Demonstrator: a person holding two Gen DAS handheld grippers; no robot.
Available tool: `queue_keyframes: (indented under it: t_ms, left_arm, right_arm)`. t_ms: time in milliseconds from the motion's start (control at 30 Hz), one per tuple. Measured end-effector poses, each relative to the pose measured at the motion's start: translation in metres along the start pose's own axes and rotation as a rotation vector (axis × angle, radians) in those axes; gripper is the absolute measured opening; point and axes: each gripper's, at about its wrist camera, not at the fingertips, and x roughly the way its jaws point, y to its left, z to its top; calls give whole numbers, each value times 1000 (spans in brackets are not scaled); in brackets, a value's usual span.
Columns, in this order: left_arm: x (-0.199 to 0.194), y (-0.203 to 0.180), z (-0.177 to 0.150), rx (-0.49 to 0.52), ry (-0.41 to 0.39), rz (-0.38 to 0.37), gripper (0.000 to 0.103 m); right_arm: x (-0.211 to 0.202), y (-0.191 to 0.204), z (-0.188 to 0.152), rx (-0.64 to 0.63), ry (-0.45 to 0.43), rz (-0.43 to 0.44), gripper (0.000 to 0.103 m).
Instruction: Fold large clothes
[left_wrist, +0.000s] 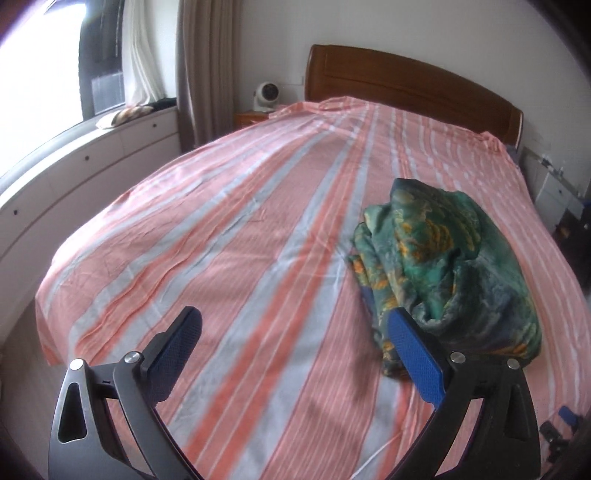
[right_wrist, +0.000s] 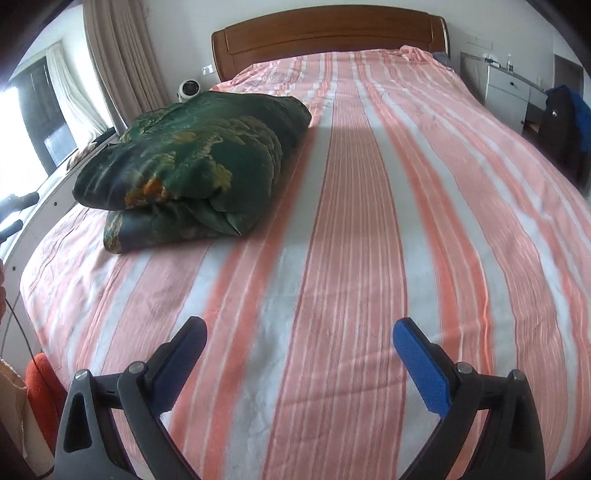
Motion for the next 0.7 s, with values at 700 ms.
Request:
queue_keyframes:
  t_ms: [700]
  left_arm:
    - [109, -15, -120, 188, 200, 155, 103]
  right_arm:
    - [28, 15, -28, -74, 38, -113, 100]
